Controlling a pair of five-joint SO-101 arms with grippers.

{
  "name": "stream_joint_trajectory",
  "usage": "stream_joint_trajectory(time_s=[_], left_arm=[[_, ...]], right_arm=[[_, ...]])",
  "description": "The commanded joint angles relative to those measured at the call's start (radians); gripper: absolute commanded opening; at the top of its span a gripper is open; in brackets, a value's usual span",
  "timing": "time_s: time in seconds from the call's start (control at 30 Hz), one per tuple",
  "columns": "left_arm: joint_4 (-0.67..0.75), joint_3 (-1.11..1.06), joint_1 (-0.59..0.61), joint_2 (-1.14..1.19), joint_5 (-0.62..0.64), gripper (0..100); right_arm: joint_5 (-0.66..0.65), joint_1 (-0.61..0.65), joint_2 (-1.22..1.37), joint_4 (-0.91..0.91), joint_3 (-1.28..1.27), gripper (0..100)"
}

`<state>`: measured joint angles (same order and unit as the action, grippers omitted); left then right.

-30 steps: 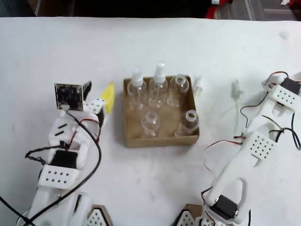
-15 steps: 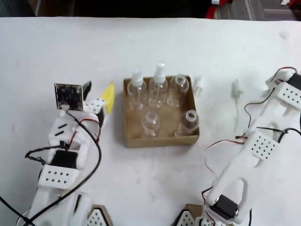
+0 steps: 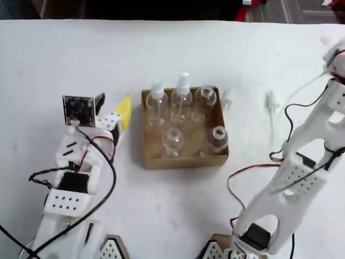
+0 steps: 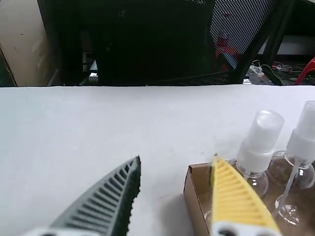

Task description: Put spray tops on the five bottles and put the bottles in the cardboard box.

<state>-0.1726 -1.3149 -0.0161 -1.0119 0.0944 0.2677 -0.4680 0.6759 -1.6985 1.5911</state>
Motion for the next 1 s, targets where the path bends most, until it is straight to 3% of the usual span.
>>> stream_joint_trajectory(time_s=[0.0, 0.17, 0.43, 0.67, 0.97], left_arm=[[0.021, 0.006, -0.007, -0.022, -0.009, 21], [0.021, 0.008, -0.007, -0.022, -0.009, 21], [0.021, 0.008, -0.007, -0.022, -0.009, 21], [0.023, 0.006, -0.007, -0.022, -0.009, 21], [0.028, 0.006, -0.005, -0.022, -0.009, 21]], right_arm=[[-0.028, 0.021, -0.234, -0.031, 0.046, 2.3], [-0.028, 0.064, -0.467, -0.031, -0.203, 2.3], [-0.028, 0.259, -0.828, 0.012, -0.689, 2.3], [-0.028, 0.355, -1.013, 0.128, -0.868, 1.9], [-0.143, 0.639, -1.178, 0.243, -1.125, 1.9]])
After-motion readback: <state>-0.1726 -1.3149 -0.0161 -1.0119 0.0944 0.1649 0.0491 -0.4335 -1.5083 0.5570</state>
